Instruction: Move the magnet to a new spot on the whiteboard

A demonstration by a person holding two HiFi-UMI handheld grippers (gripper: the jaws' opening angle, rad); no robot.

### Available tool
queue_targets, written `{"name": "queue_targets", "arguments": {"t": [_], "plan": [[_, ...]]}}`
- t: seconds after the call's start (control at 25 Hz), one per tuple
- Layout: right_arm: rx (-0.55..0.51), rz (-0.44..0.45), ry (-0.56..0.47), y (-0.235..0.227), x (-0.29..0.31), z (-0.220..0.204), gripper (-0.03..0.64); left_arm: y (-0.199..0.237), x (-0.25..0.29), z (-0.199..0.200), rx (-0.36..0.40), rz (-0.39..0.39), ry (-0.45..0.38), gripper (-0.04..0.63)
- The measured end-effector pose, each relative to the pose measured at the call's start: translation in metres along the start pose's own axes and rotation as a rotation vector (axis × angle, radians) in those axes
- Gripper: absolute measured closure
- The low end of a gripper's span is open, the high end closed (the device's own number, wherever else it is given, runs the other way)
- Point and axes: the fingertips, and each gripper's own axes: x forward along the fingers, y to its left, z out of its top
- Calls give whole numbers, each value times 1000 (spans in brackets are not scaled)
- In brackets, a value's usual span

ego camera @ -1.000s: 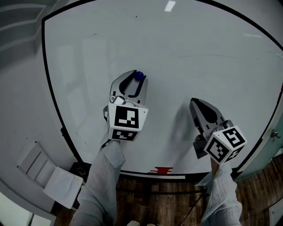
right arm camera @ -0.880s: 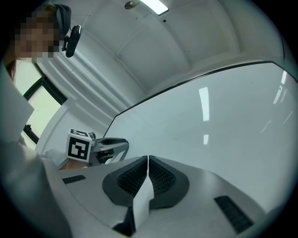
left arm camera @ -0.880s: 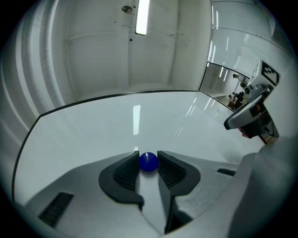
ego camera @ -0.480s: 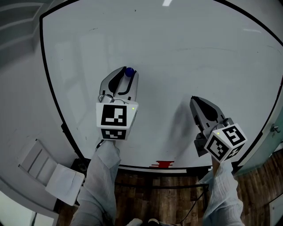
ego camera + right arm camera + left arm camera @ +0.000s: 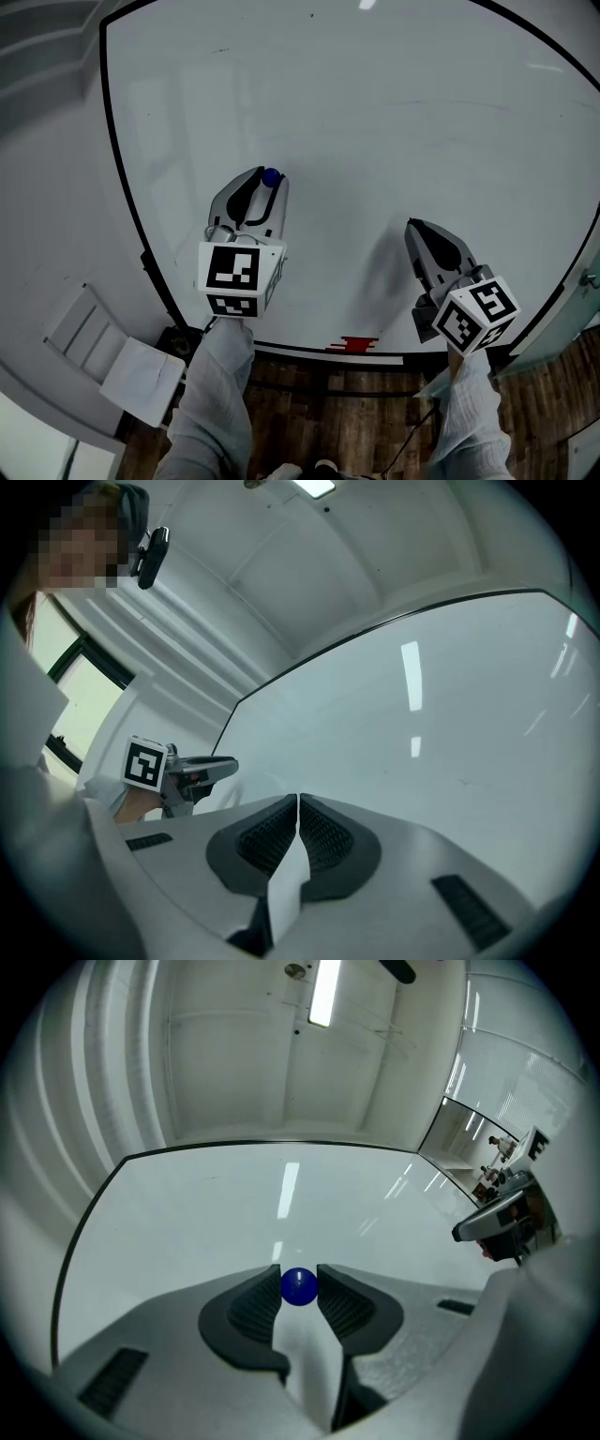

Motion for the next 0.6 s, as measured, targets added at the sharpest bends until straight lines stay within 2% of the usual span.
{"name": "queue_targets", "arguments": {"t": [0.4, 0.6], "plan": [[63, -17, 36, 17, -22, -43, 584, 0, -48, -48, -38, 13, 74, 471], [15, -75, 71, 23, -44, -65, 584, -12, -70, -73, -78, 4, 101, 471]]}}
